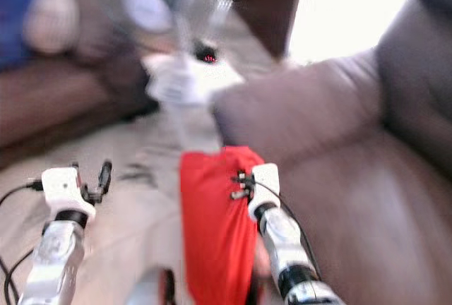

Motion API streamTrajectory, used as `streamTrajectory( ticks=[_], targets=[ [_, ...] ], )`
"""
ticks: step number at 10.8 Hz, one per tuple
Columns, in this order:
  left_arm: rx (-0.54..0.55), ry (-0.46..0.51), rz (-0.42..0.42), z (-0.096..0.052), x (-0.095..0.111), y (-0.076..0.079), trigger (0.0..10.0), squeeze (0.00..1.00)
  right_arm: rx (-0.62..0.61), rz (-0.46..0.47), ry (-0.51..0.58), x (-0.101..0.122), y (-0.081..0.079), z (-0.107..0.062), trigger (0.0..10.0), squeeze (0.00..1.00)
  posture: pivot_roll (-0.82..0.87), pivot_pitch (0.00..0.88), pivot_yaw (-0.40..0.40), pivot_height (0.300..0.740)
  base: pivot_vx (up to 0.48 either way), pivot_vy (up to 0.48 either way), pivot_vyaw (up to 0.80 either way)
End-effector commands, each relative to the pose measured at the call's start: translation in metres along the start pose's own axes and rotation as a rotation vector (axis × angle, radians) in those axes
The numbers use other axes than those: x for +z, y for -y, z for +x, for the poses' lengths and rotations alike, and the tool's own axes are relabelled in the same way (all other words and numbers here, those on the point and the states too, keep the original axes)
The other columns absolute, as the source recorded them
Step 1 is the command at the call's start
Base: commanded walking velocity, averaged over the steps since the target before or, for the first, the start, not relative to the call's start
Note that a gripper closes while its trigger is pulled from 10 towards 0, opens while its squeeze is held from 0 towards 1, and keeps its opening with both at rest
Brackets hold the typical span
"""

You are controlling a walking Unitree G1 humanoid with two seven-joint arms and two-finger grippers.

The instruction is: Move the pillow to the sofa from floor

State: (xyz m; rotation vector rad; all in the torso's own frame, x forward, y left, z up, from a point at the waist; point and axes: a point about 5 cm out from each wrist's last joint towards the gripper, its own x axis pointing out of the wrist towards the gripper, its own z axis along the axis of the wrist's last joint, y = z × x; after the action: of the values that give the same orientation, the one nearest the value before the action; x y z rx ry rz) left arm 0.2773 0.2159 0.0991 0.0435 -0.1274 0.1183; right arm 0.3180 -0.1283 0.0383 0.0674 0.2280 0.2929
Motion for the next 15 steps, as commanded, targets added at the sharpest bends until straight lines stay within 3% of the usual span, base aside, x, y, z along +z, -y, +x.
streamTrajectory(
  ticks=[1, 10, 15],
  targets=[
    [-0.002, 0.003, 0.027, -0.002, 0.001, -0.003, 10.0, 0.0, -0.003, -0.023, 0.13, 0.03, 0.002, 0.008, 10.0, 0.0, 0.17, 0.114, -0.016, 0.74, 0.0, 0.0, 0.0],
    [-0.078, 0.04, 0.084, 0.003, 0.014, 0.005, 10.0, 0.0, -0.033, 0.022, 0.138, 0.03, 0.003, 0.009, 10.0, 0.0, 0.18, 0.116, 0.002, 0.74, 0.0, 0.0, 0.0],
    [-0.085, 0.01, 0.081, 0.001, 0.009, 0.007, 10.0, 0.0, -0.056, 0.028, 0.142, 0.031, 0.004, 0.01, 10.0, 0.0, 0.15, 0.108, 0.017, 0.74, 0.0, 0.0, 0.0]
  ],
)
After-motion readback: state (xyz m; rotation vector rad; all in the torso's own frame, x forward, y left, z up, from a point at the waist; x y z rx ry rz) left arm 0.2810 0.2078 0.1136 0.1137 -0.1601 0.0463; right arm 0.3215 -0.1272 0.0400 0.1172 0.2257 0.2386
